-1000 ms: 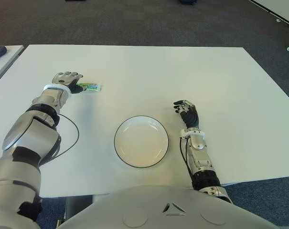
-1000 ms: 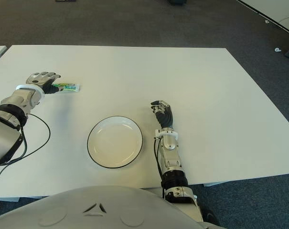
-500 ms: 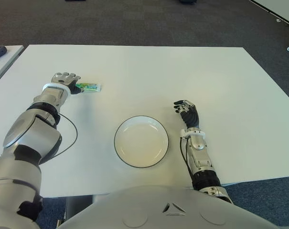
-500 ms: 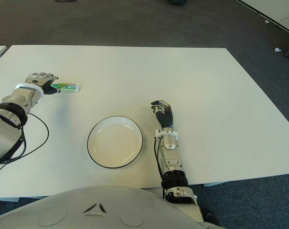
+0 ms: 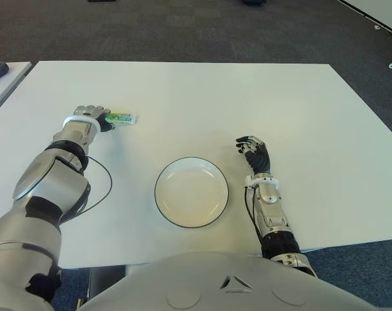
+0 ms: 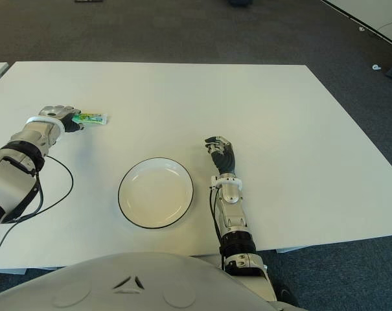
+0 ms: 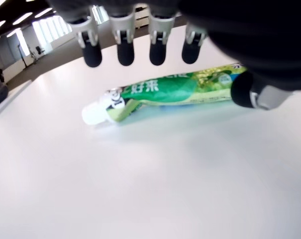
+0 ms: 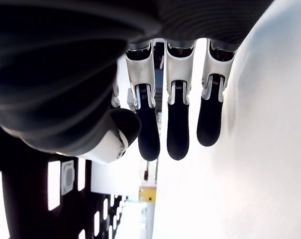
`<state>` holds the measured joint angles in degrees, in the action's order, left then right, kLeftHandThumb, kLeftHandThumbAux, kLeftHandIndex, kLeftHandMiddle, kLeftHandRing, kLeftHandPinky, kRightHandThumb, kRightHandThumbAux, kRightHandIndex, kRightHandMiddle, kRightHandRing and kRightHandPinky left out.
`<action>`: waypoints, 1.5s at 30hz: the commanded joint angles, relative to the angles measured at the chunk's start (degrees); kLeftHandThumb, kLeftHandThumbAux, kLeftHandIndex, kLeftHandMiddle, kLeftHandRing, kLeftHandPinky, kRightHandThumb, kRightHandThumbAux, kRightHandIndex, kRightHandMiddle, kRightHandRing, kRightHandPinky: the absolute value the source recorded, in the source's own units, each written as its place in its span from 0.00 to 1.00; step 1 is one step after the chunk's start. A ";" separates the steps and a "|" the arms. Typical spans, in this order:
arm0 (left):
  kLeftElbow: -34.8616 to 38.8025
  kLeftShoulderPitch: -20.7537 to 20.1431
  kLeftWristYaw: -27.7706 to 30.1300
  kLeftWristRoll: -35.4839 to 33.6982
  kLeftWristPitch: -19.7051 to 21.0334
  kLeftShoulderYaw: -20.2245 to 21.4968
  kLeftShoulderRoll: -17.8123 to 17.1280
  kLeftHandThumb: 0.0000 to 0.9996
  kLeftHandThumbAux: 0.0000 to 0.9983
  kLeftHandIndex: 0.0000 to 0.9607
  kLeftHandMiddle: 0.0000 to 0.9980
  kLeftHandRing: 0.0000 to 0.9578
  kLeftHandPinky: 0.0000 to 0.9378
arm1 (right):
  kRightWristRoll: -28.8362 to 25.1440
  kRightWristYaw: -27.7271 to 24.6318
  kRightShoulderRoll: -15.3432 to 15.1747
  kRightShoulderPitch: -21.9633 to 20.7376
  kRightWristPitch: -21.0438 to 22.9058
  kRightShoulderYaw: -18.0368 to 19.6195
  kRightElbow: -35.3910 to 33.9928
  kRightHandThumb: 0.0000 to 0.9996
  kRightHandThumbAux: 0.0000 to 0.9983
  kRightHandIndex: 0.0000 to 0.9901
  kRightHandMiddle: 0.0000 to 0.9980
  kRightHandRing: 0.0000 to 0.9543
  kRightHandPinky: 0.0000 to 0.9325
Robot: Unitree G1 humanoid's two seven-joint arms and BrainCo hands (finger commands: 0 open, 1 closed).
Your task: Put the toothpaste on the table into the plate.
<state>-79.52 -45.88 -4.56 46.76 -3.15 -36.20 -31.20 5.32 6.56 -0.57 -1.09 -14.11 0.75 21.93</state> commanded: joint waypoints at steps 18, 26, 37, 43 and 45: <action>-0.40 2.50 4.73 -3.49 1.18 4.47 2.44 0.61 0.31 0.00 0.00 0.00 0.00 | 0.27 0.06 -0.41 1.33 -0.69 -0.24 -1.08 0.71 0.73 0.42 0.41 0.42 0.45; -0.47 1.80 5.77 -2.19 1.22 3.14 3.37 0.60 0.32 0.00 0.00 0.00 0.00 | 0.21 -0.07 -0.47 1.83 -1.34 -0.27 -1.32 0.71 0.73 0.42 0.42 0.43 0.46; -0.54 1.90 6.97 -0.43 0.36 1.03 4.91 0.58 0.36 0.00 0.00 0.00 0.00 | 0.24 0.21 -0.24 2.45 -0.47 -0.41 -2.58 0.71 0.73 0.42 0.42 0.44 0.46; -0.17 2.64 8.05 -0.54 -1.28 0.36 6.16 0.58 0.37 0.00 0.00 0.00 0.02 | -0.06 -0.07 -0.23 2.44 -0.73 -0.45 -2.42 0.71 0.73 0.42 0.42 0.44 0.47; -0.12 2.71 8.67 -0.57 -2.00 0.28 6.18 0.58 0.38 0.00 0.00 0.00 0.02 | -0.09 -0.11 -0.24 2.43 -0.89 -0.48 -2.35 0.71 0.73 0.42 0.42 0.44 0.47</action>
<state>-79.08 -45.64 0.25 45.91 -2.58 -34.97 -27.17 5.33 6.68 -0.96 1.27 -15.12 0.32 19.64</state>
